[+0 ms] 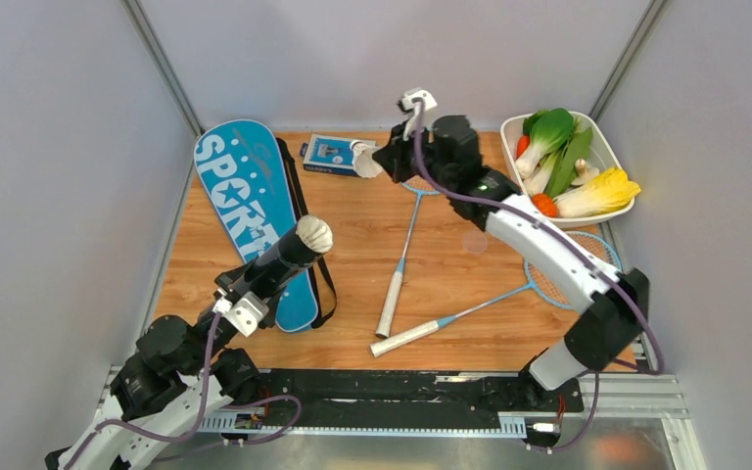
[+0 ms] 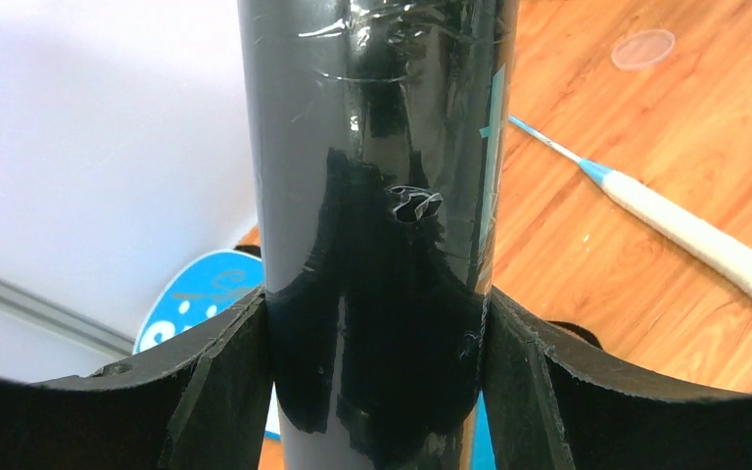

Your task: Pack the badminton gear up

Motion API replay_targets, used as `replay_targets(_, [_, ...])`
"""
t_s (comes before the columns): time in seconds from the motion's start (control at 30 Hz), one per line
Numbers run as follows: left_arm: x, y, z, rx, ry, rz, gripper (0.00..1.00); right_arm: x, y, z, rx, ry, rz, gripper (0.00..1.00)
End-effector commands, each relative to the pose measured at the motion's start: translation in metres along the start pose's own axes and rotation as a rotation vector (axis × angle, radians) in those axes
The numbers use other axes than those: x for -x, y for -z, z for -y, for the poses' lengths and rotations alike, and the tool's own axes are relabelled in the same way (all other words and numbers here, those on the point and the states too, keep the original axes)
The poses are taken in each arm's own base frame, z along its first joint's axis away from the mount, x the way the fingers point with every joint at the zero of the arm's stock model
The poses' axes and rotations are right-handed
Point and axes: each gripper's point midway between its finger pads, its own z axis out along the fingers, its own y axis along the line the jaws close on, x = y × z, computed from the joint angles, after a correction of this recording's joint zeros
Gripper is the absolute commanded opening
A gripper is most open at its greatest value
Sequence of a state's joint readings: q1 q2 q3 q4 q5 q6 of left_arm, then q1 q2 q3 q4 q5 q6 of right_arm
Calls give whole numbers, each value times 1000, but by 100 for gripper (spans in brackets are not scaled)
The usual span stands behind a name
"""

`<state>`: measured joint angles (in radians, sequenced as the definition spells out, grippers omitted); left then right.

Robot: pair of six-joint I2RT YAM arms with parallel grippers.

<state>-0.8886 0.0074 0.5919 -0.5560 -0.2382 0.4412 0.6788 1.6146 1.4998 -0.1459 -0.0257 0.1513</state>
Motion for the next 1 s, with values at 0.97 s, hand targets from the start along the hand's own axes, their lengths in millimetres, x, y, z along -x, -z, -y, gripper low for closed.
replay_targets(0.97, [3, 7, 12, -135, -267, 37, 59, 8, 244, -112, 806, -99, -94, 0])
